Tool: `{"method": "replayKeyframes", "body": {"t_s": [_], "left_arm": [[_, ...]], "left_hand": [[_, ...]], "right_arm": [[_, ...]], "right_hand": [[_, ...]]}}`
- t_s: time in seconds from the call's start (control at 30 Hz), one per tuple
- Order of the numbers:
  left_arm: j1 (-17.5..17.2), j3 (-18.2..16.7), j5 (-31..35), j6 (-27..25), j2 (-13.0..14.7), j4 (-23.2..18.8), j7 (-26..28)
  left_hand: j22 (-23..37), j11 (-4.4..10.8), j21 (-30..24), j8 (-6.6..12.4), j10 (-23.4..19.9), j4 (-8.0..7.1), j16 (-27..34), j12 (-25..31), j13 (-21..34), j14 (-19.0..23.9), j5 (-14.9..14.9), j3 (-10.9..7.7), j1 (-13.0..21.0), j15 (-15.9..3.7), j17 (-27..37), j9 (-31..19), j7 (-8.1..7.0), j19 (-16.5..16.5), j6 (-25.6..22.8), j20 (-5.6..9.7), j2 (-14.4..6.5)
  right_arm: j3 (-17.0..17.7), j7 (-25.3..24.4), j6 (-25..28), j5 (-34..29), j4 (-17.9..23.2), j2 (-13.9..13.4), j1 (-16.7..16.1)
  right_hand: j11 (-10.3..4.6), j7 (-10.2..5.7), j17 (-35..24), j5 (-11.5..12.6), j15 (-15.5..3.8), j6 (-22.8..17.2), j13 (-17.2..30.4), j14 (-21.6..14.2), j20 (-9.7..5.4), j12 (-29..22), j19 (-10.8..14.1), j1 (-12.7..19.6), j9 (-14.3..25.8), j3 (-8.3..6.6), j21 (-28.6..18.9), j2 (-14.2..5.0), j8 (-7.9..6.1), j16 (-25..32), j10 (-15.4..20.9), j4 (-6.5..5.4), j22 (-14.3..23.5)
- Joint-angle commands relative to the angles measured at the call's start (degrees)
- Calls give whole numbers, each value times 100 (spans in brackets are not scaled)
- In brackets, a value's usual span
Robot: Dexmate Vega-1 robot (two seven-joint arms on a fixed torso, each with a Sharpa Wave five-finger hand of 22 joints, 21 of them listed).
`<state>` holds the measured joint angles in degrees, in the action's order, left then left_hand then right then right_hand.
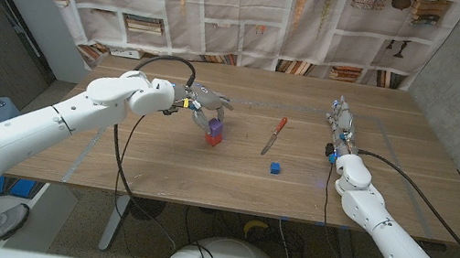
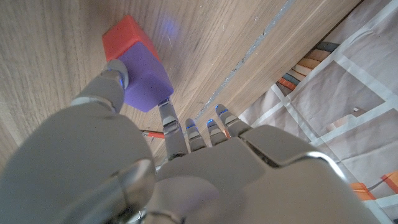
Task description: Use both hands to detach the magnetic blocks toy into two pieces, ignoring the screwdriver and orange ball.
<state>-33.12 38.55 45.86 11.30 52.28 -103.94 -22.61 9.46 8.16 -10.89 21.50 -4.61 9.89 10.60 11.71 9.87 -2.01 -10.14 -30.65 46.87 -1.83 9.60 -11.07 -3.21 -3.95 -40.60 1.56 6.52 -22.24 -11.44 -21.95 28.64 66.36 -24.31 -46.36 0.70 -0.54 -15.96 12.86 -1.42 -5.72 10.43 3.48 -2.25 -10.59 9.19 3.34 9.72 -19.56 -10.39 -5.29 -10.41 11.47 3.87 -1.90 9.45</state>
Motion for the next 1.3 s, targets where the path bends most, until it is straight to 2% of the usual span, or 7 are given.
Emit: {"method": "replayKeyframes", "body": {"t_s": [0.03,0.2,0.43,0.7,1.3], "left_arm": [[21,19,84,18,-31,45,86],[25,12,123,8,-36,45,145],[27,-78,-35,-85,-53,78,168],[-16,-190,-179,-259,-31,2,229],[-378,-553,-822,-873,53,-432,328]], "left_hand": [[24,24,-52,95,-86,5,27,23,16,92,-10,46,85,-109,14,-41,11,-93,-207,6,-17],[26,42,-52,228,-252,5,25,33,15,202,-14,95,154,-146,14,-57,-14,-192,-572,11,-34],[28,113,-52,274,-328,1,19,31,15,252,-20,120,190,-167,14,-63,-18,-244,-710,20,-54],[30,122,-49,355,-425,-10,14,29,14,312,-27,154,224,-187,13,-65,-16,-299,-962,12,-89],[32,128,-61,394,-579,-24,12,30,13,409,-37,204,261,-204,13,-64,-24,-419,-1159,0,-152]], "right_arm": [[-5,29,1,22,-67,18,40],[-7,10,37,16,-61,10,48],[11,-27,29,14,-27,-5,25],[20,-25,17,0,34,-43,-7],[25,-13,136,-46,242,-191,-66]], "right_hand": [[15,-8,1,6,-18,-22,10,27,-3,-36,-19,-54,26,-53,-33,-176,-21,55,-5,-7,11],[4,-7,3,6,-13,-29,10,25,-3,-40,-18,-59,26,-56,-33,-176,-22,57,4,-13,11],[0,-8,5,6,-15,-32,11,25,-2,-37,-15,-66,26,-60,-34,-180,-22,61,-3,-22,11],[2,-5,9,6,-22,-37,10,29,-4,-37,-11,-69,26,-67,-35,-182,-22,62,-5,-28,11],[-5,-10,14,5,-34,-50,10,28,-10,-37,-8,-76,26,-74,-35,-180,-24,70,-4,-37,11]]}}
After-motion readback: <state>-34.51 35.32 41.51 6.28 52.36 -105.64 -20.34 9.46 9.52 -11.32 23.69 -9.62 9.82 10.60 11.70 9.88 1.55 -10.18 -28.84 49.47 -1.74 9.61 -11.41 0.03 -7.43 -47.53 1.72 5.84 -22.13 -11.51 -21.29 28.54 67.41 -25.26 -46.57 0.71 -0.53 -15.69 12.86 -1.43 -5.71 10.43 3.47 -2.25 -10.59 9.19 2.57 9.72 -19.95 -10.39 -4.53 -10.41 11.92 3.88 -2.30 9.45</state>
